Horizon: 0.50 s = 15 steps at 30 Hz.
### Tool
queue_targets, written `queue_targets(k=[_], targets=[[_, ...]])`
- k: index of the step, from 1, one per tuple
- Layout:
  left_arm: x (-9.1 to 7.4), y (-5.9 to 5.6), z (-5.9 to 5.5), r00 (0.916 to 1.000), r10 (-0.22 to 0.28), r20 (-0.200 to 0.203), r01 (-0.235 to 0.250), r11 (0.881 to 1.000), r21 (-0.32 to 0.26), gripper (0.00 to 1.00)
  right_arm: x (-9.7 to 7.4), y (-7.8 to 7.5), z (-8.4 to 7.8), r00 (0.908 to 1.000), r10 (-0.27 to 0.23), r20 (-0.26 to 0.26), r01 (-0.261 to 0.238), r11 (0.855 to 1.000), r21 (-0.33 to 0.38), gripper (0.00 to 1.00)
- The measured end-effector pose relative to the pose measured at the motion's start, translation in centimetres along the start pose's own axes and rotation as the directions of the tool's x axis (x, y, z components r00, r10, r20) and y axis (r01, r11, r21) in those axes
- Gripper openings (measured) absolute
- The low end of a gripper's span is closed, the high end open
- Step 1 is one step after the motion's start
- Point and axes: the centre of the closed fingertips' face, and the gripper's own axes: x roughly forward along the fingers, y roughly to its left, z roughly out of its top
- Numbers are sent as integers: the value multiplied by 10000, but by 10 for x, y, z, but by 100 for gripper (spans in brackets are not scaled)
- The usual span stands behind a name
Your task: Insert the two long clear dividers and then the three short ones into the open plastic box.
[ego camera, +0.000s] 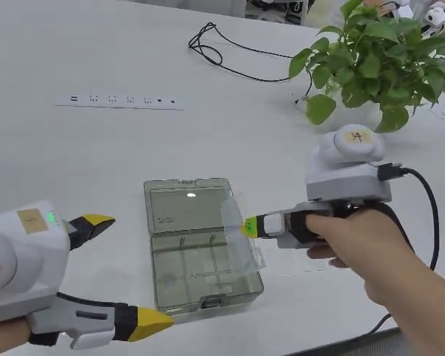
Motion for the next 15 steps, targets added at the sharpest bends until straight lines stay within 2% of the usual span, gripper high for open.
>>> queue_targets(k=[3,6,15], targets=[[-1,0,-1,10000,-17,36,18,9999,-139,99,7,-8,-7,9991,-133,-395,141,9997,199,6],[-1,1,-3,10000,-7,84,9,9998,-184,99,11,-9,-12,9976,-90,-684,125,9986,507,6],[0,0,-8,9999,-76,139,82,9989,-463,98,24,-15,-16,9904,-192,-1372,296,9968,745,6]])
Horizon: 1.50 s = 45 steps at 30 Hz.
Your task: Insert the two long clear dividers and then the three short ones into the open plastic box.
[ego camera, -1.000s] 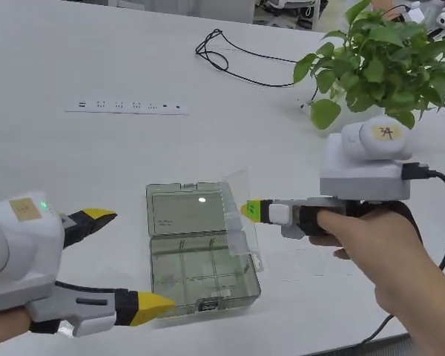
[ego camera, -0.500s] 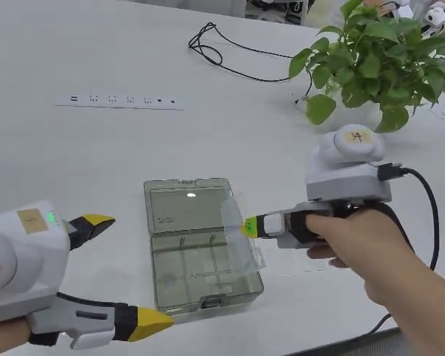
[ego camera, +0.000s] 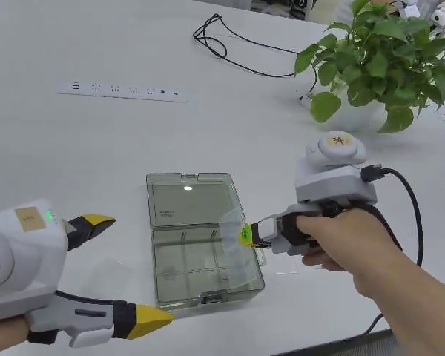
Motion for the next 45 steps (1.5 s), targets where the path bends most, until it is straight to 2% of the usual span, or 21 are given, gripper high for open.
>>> queue_targets(k=[6,14,32,45], targets=[[1,0,0,10000,-7,82,8,9999,-131,98,6,-6,-4,9994,-157,-315,160,9998,88,6],[2,3,-2,10000,-3,61,5,9997,-254,97,13,-8,-6,9986,-206,-487,213,9997,127,6],[8,5,0,10000,-83,-4,83,9993,-359,97,21,-12,-7,9978,-298,-584,305,9995,110,6],[9,4,2,10000,-67,-5,67,9992,-398,96,23,-3,-7,9975,-373,-600,328,9967,-744,7]])
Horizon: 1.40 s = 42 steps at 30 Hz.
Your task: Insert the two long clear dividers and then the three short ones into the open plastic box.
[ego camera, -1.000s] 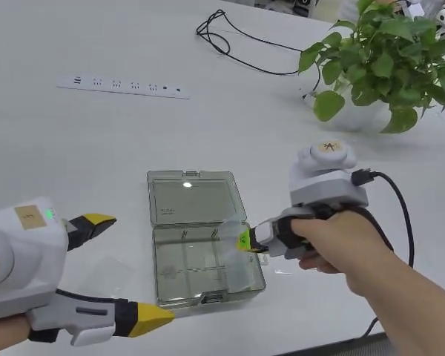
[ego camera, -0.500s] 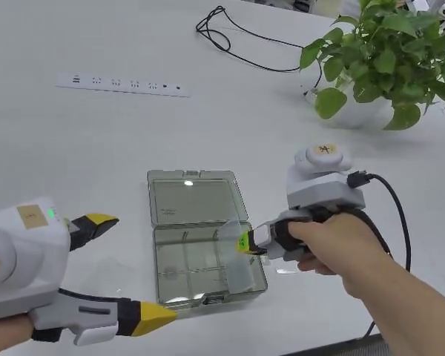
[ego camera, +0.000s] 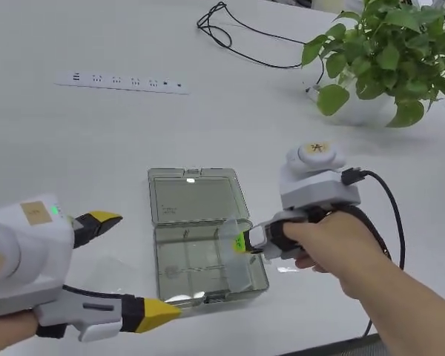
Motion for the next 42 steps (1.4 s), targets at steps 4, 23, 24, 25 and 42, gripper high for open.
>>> queue_targets(k=[4,23,24,25,42], targets=[[-1,-1,0,10000,18,-30,-18,10000,-6,96,3,3,0,10000,48,1,-48,9996,-273,7],[-6,-5,0,9993,346,-133,-347,9994,-84,96,23,1,-3,9995,321,-2,-320,9937,-1072,9],[-6,-5,0,9991,398,-155,-400,9991,-111,96,23,1,-3,9994,335,8,-332,9934,-1100,9],[-7,-6,1,9989,438,-146,-440,9989,-129,96,23,1,-3,9993,368,17,-363,9927,-1151,9],[-13,-8,7,9914,1297,-198,-1302,9911,-286,94,15,4,-4,9882,1415,593,-1311,9796,-1520,17]])
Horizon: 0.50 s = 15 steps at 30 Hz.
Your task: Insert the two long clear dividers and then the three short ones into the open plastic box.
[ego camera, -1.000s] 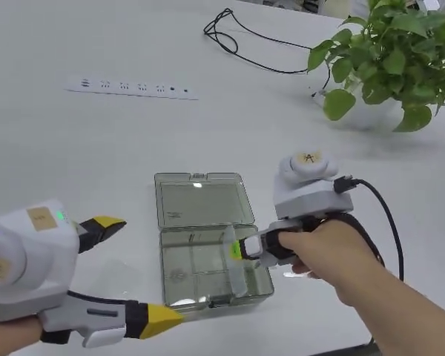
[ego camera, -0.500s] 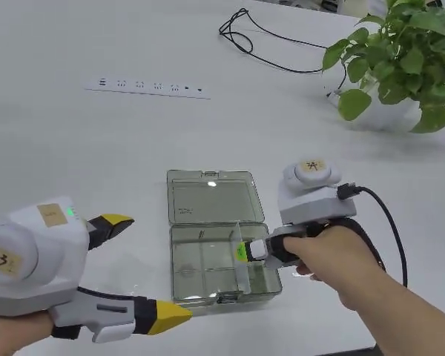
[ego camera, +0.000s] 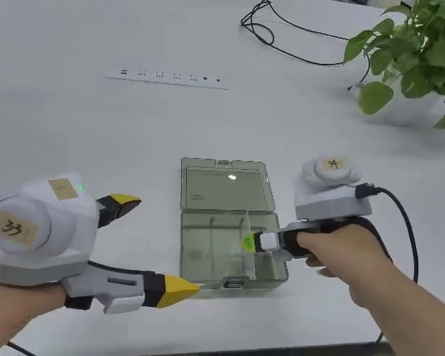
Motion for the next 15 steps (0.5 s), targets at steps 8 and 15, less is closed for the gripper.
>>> queue_targets(k=[8,15], targets=[[-1,0,-5,9988,471,-146,-475,9985,-285,94,-21,0,6,9984,298,478,-268,9978,-614,21],[-4,3,-12,9945,979,-364,-997,9937,-514,94,-40,0,9,9939,629,911,-511,9906,-1269,26]])
